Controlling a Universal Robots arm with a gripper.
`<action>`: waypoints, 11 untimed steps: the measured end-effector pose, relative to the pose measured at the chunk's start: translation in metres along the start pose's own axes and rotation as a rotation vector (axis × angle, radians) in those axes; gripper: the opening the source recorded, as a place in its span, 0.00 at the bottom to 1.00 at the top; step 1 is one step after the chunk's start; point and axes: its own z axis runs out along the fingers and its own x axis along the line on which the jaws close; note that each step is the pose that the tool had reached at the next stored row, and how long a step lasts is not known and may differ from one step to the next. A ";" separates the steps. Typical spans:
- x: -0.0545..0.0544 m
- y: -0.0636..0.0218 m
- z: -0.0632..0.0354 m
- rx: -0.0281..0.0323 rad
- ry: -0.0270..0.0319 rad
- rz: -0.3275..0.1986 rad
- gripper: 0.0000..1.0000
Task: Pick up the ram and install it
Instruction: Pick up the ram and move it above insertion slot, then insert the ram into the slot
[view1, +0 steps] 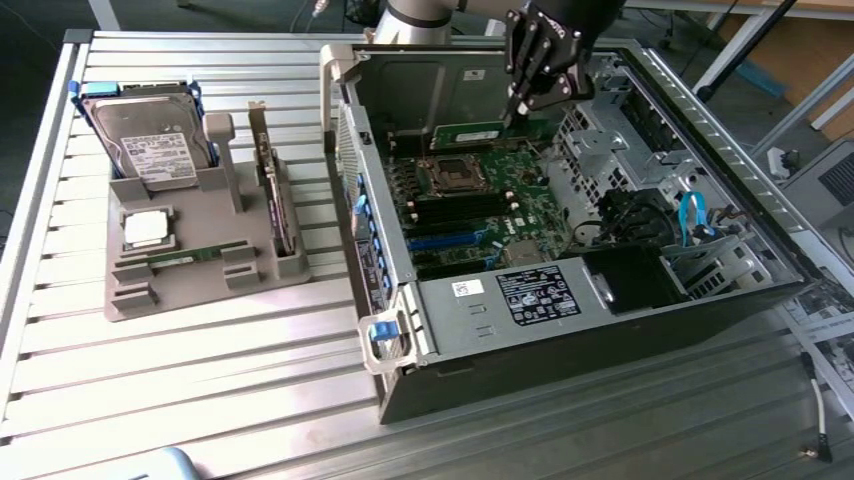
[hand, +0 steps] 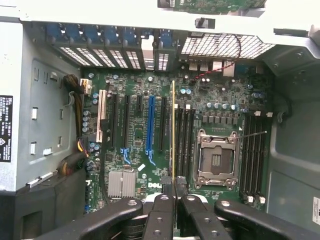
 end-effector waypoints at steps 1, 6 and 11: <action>-0.001 -0.0001 0.0002 0.0000 -0.0001 0.000 0.12; -0.009 -0.0006 0.0009 0.0000 0.0001 0.000 0.12; -0.010 -0.0007 0.0011 0.0000 0.0000 0.000 0.12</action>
